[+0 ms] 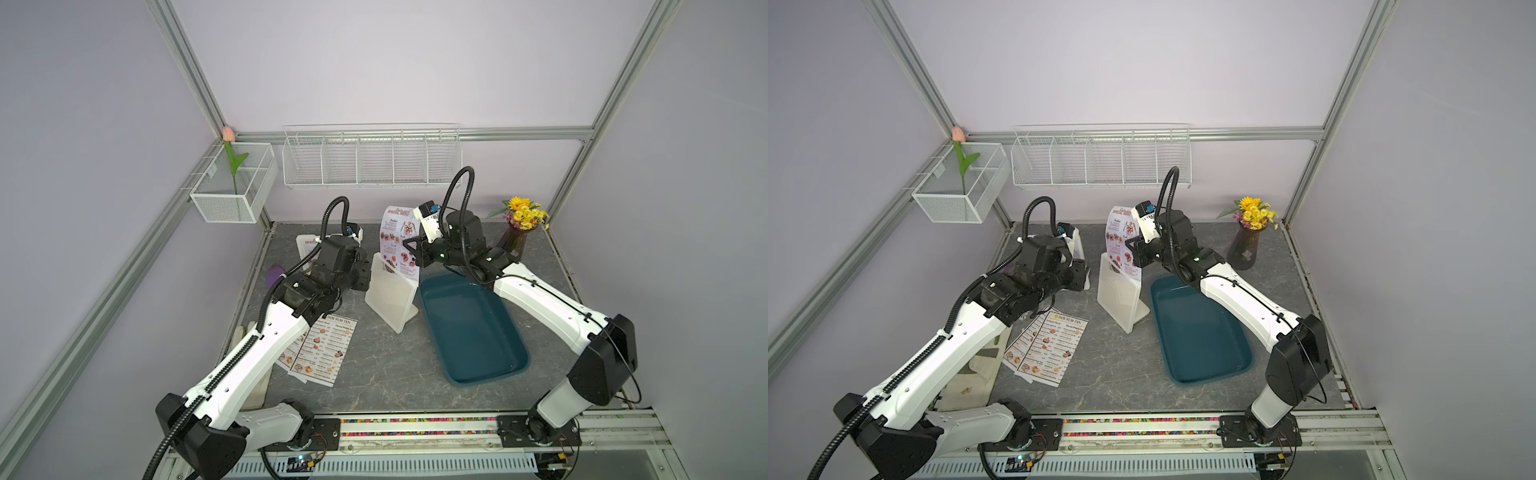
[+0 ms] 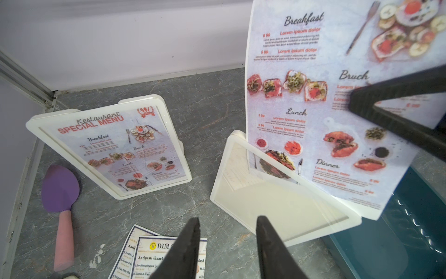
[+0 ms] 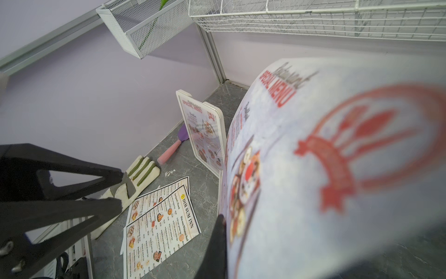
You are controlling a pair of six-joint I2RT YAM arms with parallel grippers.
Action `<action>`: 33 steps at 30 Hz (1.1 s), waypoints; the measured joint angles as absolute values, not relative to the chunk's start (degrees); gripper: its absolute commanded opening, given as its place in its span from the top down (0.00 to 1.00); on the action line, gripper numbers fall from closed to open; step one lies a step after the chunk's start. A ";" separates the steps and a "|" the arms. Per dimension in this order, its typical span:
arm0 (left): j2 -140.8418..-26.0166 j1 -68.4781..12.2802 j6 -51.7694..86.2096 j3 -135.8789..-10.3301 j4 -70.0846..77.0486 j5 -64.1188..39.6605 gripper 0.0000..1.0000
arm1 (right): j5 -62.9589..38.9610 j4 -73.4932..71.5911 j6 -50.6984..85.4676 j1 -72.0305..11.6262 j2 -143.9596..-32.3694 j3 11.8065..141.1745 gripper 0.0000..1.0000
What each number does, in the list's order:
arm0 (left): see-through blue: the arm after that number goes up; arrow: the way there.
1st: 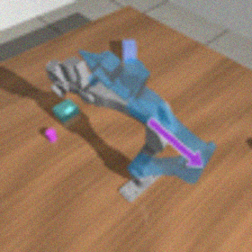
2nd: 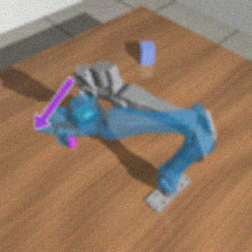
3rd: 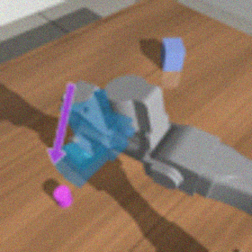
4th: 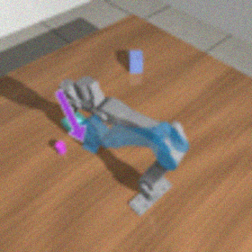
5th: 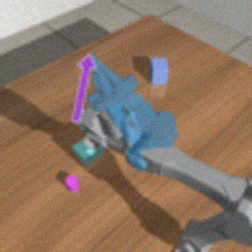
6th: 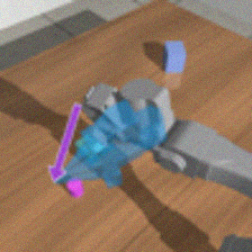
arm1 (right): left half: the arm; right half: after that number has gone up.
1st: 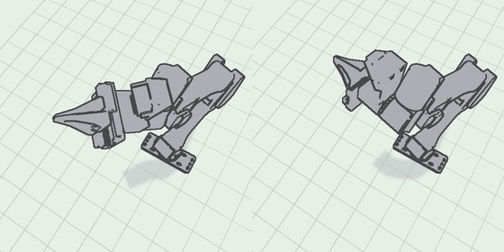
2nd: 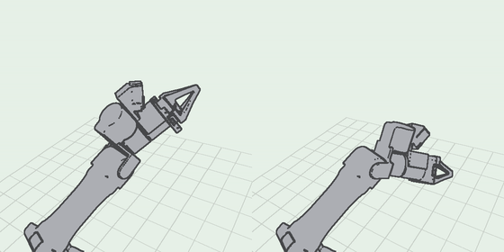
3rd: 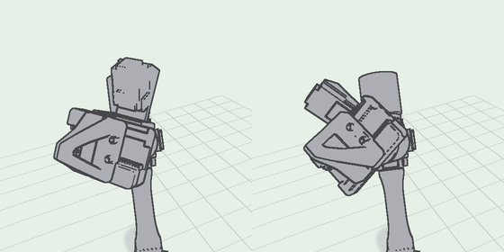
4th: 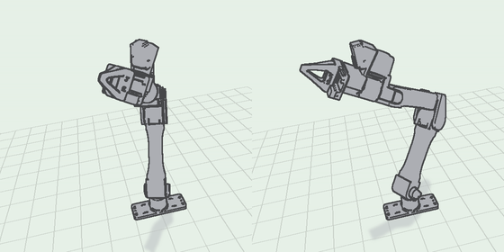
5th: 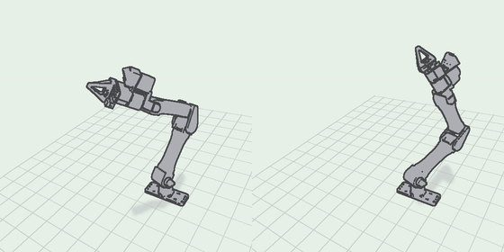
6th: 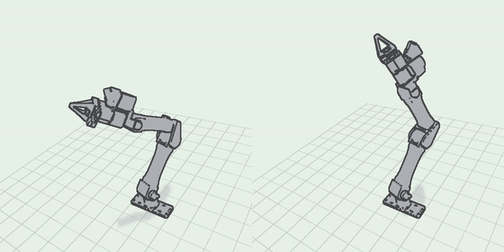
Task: Replace the menus in the menu holders
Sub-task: Insert the menu into the menu holder.
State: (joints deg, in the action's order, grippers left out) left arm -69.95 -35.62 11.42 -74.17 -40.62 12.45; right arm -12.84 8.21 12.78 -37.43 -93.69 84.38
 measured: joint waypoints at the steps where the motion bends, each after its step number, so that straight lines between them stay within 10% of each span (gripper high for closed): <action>1: -69.95 -35.62 11.42 -74.17 -40.62 12.45 0.59 | -12.82 7.81 12.75 -37.54 -93.95 84.31 0.93; 33: -69.97 -34.52 10.15 -76.09 -41.04 13.10 0.59 | -7.09 -4.21 8.95 -39.03 -94.06 74.78 0.89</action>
